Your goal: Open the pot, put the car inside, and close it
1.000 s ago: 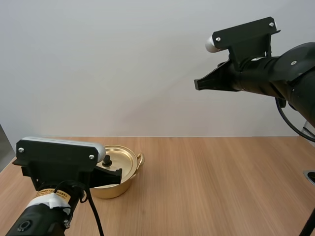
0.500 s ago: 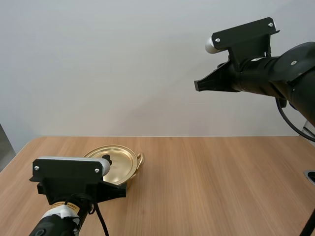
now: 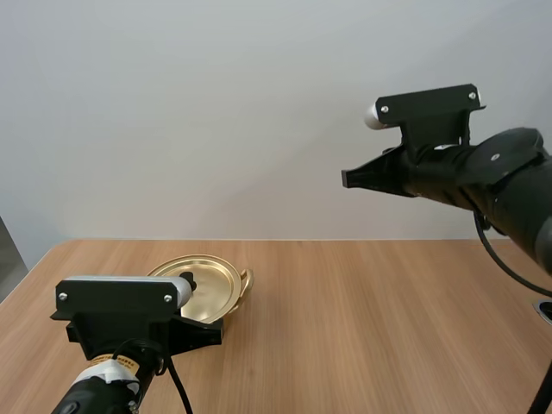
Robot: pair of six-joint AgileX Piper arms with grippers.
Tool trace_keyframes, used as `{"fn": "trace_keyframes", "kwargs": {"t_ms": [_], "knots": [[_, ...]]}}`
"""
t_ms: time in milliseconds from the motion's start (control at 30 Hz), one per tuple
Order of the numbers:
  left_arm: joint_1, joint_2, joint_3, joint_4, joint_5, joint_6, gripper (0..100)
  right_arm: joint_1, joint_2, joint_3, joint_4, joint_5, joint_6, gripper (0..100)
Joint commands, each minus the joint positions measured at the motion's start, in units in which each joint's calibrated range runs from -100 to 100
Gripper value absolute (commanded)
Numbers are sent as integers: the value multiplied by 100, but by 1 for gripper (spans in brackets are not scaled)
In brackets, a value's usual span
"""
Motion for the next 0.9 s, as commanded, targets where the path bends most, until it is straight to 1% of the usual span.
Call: {"fn": "trace_keyframes", "kwargs": {"t_ms": [0, 133, 233, 300, 367, 467, 567, 733, 800, 867], "knots": [[3, 0, 0, 4, 8, -1, 31, 66, 5, 442, -45, -78, 1, 0], [3, 0, 0, 4, 8, -1, 31, 221, -275, 1158, -119, -305, 1, 0], [3, 0, 0, 4, 8, -1, 31, 389, -853, 1762, 100, -1508, 1, 0], [3, 0, 0, 4, 8, -1, 31, 512, -1428, 2202, 88, -2446, 1, 0], [3, 0, 0, 4, 8, -1, 31, 608, -1991, 2583, 77, -2832, 1, 0], [3, 0, 0, 4, 8, -1, 31, 624, -2791, 3093, 64, -2743, -107, 0], [3, 0, 0, 4, 8, -1, 31, 624, -3284, 3468, 64, -2742, -117, 0], [3, 0, 0, 4, 8, -1, 31, 624, -3708, 3991, 116, -2727, -117, 0], [3, 0, 0, 4, 8, -1, 31, 572, -3857, 4125, 292, -2681, -106, 0], [3, 0, 0, 4, 8, -1, 31, 495, -4021, 4233, 497, -2681, 51, 0]]}}
